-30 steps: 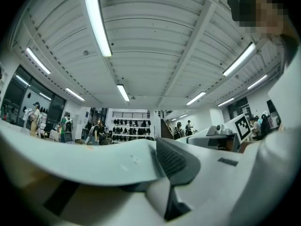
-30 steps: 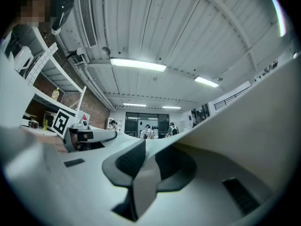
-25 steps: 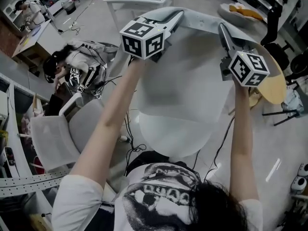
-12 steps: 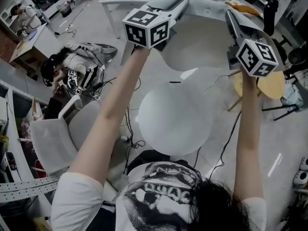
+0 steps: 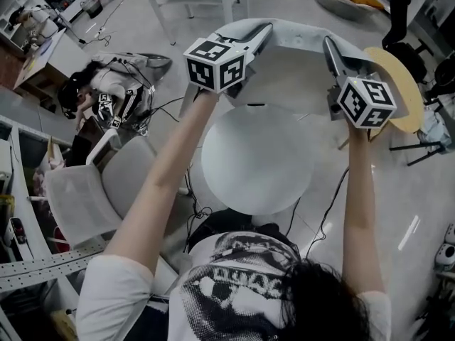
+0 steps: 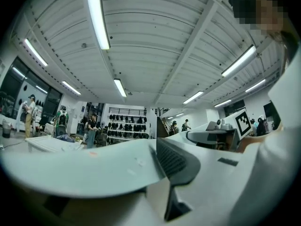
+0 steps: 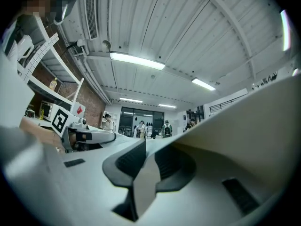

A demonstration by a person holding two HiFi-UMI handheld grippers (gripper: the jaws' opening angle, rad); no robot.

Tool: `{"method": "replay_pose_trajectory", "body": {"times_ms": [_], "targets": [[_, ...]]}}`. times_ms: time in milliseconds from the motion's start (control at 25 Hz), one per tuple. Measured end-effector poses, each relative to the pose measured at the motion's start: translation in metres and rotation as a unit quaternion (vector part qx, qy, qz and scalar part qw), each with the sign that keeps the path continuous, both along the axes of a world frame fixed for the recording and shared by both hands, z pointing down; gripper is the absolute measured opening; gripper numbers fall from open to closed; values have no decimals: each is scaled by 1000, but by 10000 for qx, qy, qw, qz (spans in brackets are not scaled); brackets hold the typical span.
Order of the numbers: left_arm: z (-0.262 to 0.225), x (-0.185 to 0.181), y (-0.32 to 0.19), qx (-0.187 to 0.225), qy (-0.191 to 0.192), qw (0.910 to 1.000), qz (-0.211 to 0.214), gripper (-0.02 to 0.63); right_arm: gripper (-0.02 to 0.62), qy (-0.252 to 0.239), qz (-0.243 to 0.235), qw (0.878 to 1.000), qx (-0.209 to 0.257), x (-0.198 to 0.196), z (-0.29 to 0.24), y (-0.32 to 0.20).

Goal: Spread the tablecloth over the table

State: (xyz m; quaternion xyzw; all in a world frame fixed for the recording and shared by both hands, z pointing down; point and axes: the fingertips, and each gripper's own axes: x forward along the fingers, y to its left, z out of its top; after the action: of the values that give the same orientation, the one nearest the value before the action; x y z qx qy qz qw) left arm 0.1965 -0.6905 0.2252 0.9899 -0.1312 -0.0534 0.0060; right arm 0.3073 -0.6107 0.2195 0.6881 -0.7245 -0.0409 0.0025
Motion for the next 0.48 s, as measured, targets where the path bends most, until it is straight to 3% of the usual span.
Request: {"method": "replay_pose_trajectory", "body": {"times_ms": [480], "targets": [[71, -26, 66, -436, -461, 9974, -332, 70, 60, -743, -493, 9950, -456, -22, 74, 62]]}}
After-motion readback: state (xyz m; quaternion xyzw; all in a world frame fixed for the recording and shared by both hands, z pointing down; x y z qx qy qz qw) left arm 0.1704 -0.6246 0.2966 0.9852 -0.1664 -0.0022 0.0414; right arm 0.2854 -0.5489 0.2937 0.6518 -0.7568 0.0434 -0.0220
